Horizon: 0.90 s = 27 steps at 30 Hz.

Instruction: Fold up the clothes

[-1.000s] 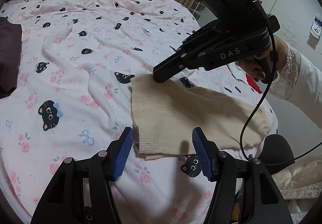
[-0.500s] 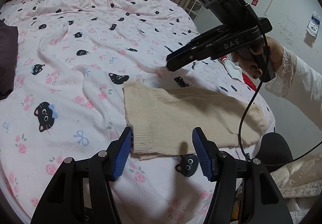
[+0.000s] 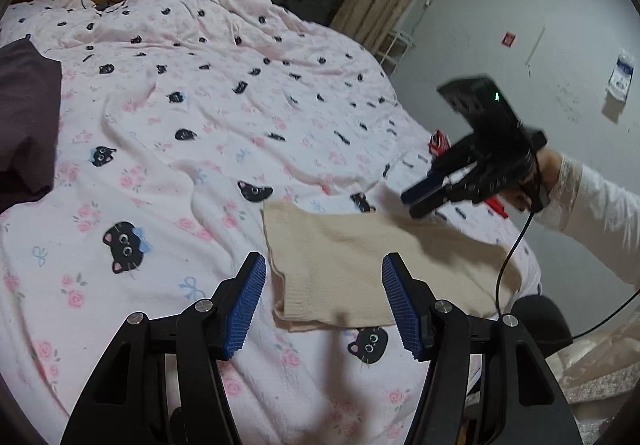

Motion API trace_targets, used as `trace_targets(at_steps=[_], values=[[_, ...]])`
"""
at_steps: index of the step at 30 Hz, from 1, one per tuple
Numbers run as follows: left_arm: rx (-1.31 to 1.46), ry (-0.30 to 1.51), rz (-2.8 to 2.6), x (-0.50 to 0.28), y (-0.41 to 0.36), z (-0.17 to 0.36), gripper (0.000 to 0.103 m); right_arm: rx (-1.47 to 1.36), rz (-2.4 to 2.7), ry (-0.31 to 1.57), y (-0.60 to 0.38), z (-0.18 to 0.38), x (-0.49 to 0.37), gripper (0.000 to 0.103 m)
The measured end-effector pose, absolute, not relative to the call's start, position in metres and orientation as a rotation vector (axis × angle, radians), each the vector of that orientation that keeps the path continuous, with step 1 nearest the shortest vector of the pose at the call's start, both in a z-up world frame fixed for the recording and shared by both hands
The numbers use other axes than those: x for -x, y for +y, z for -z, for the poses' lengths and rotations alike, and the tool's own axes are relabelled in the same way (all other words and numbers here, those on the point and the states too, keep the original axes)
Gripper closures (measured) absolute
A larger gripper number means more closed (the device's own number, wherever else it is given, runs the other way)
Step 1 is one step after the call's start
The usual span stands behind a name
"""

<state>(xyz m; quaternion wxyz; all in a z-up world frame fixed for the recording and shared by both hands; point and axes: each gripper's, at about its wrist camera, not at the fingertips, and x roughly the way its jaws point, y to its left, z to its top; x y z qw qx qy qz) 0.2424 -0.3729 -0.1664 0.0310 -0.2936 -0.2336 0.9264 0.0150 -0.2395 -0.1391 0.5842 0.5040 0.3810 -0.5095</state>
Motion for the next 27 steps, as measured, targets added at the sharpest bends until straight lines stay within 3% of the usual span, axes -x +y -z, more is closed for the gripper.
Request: trace_targets(at_steps=[2, 3, 11, 19, 22, 27], values=[[0.888, -0.751, -2.820, -0.243, -0.375, 0.167, 0.041, -1.181, 1.171, 0.898, -0.236, 0.142, -0.016, 0.074], [0.887, -0.754, -2.800, -0.242, -0.374, 0.167, 0.032, -1.185, 1.162, 0.899, -0.235, 0.143, -0.016, 0.074], [1.002, -0.585, -2.704, -0.227, -0.343, 0.173, 0.032, -1.217, 1.112, 0.904, -0.232, 0.155, -0.017, 0.074], [1.019, -0.626, -2.688, -0.227, -0.347, 0.177, 0.032, -1.236, 1.072, 0.914, -0.231, 0.163, -0.022, 0.075], [1.022, -0.643, -2.688, -0.227, -0.349, 0.178, 0.032, -1.243, 1.056, 0.919, -0.230, 0.166, -0.024, 0.085], [1.038, -0.646, -2.689, -0.225, -0.350, 0.180, 0.032, -1.240, 1.049, 0.929, -0.229, 0.166, -0.025, 0.094]])
